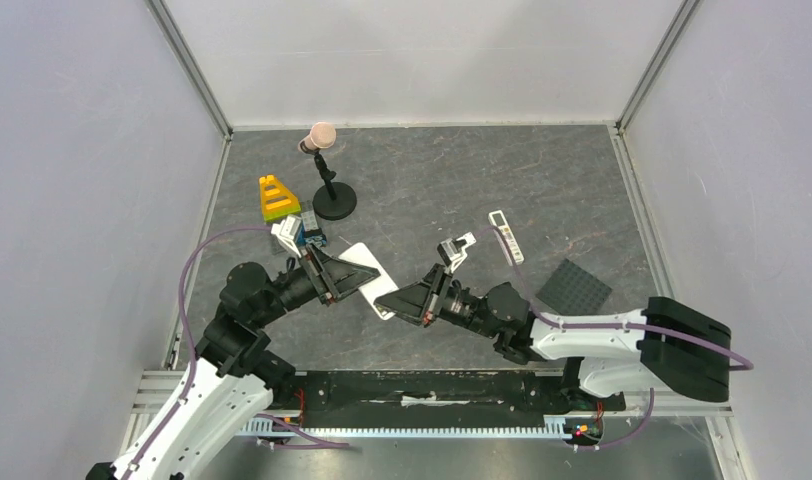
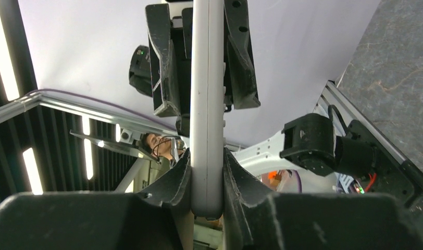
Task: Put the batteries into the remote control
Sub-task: Load the battery into the remote control, then pick up the battery cover at the center of the board.
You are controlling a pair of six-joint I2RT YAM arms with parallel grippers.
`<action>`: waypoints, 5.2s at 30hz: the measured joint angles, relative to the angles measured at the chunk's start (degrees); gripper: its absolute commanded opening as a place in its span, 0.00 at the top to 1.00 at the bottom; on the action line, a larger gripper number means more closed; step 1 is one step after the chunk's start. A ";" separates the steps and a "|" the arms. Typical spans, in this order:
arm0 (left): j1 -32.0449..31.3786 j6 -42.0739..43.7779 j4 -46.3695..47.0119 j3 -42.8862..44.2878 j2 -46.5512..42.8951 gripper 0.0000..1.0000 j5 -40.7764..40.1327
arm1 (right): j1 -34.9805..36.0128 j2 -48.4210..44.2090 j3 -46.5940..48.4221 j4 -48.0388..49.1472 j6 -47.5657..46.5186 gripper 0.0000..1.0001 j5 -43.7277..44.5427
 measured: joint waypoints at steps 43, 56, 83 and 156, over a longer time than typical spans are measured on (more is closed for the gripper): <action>2.08 4.31 -4.85 -1.73 10.95 0.98 2.25 | -11.74 -26.10 -3.08 -45.79 -16.50 0.45 -7.89; 2.32 11.98 -12.85 1.33 13.57 0.98 -5.18 | -17.09 -16.92 2.69 -88.08 -30.75 0.75 30.75; 2.43 15.91 -10.19 1.31 20.09 0.98 -4.61 | -18.34 1.22 9.55 -86.03 -42.07 0.89 22.10; 16.72 22.73 -14.27 7.19 27.82 0.98 5.97 | -24.57 12.79 20.26 -96.21 -115.78 0.58 -7.28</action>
